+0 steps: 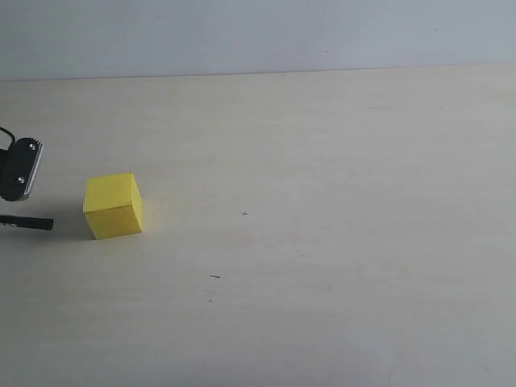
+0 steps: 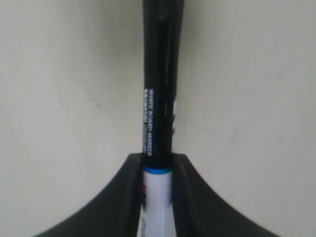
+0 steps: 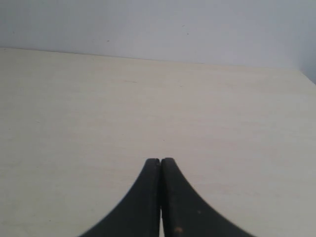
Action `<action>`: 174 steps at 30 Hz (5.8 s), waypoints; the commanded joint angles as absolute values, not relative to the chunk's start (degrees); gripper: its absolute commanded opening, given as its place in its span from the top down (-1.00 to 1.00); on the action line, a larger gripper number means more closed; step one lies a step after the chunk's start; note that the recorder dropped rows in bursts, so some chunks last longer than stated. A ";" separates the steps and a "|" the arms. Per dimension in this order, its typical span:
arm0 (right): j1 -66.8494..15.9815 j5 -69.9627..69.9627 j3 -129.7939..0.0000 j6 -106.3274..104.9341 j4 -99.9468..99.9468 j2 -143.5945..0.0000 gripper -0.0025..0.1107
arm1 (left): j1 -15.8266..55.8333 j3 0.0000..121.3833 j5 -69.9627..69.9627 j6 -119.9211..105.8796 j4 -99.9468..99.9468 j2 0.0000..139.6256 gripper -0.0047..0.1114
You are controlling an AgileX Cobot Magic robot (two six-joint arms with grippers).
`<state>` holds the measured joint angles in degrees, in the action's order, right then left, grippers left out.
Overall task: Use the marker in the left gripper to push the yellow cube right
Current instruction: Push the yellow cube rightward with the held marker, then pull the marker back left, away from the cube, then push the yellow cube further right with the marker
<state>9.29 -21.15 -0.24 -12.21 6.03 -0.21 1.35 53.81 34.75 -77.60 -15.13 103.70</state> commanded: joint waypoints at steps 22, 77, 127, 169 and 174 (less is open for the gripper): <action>9.30 -20.44 0.00 -12.36 6.00 0.00 0.96 | 8.28 55.29 32.57 -72.75 -16.66 103.10 0.92; 9.30 -20.44 0.00 -12.36 6.00 0.00 0.96 | 24.83 55.29 17.65 -60.99 -9.89 107.09 0.92; 9.30 -20.44 0.00 -12.36 6.00 0.00 0.96 | 28.01 60.12 30.95 -36.45 -18.39 105.87 0.92; 9.30 -20.44 0.00 -12.25 6.00 0.00 0.96 | 27.14 58.42 28.71 -41.10 -22.69 108.41 0.92; 9.30 -20.44 0.00 -12.25 6.00 0.00 0.96 | 38.33 64.20 29.33 -41.10 -20.52 112.46 0.92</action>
<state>9.29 -21.15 -0.24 -12.21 6.03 -0.21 34.77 62.11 28.90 -41.59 -20.96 111.32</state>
